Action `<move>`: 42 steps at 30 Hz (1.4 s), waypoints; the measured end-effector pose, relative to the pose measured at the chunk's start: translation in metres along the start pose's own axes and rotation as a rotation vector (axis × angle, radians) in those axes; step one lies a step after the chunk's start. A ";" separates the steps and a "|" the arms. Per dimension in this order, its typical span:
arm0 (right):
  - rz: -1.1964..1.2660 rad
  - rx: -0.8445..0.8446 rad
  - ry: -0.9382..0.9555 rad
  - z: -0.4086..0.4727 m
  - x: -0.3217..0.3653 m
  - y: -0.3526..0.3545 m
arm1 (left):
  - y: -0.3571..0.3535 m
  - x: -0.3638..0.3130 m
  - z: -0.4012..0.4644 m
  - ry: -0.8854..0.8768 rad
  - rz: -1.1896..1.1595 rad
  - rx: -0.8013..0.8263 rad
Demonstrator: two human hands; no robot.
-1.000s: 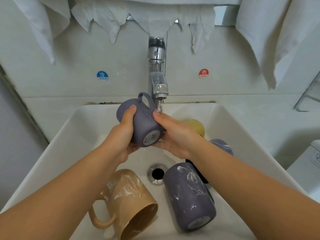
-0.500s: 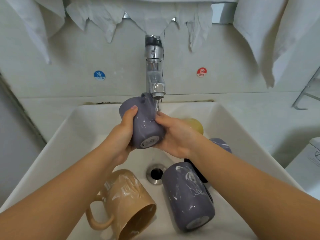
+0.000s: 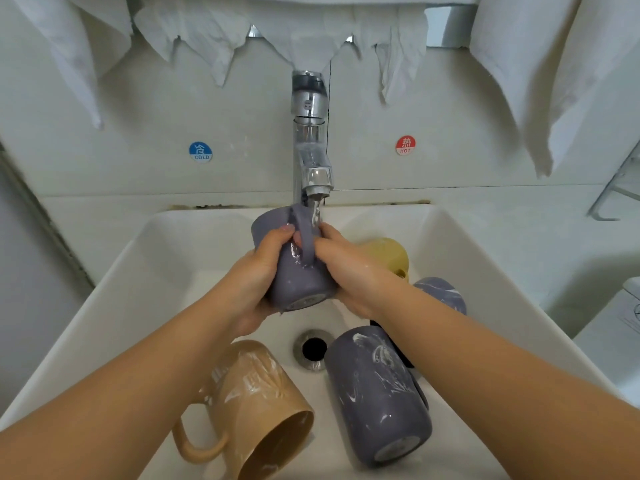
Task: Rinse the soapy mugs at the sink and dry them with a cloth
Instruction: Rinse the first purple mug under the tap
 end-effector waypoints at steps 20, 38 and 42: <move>-0.590 -0.298 0.364 -0.011 0.049 0.029 | 0.000 0.000 -0.010 0.124 0.252 0.054; -0.938 -0.313 0.508 -0.017 0.056 0.021 | -0.001 0.007 -0.018 0.287 0.308 0.115; -1.121 -0.250 0.507 -0.017 0.056 0.010 | 0.002 0.009 -0.017 0.311 0.353 0.137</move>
Point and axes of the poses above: each hand's wrist, its own z-axis towards the middle knuckle, its own y-axis out of the back of the hand, x = y × z, the point moved 8 cm from there along z, towards the middle knuckle, and after that the axes turned 3 degrees about -x, right-handed, at the moved point
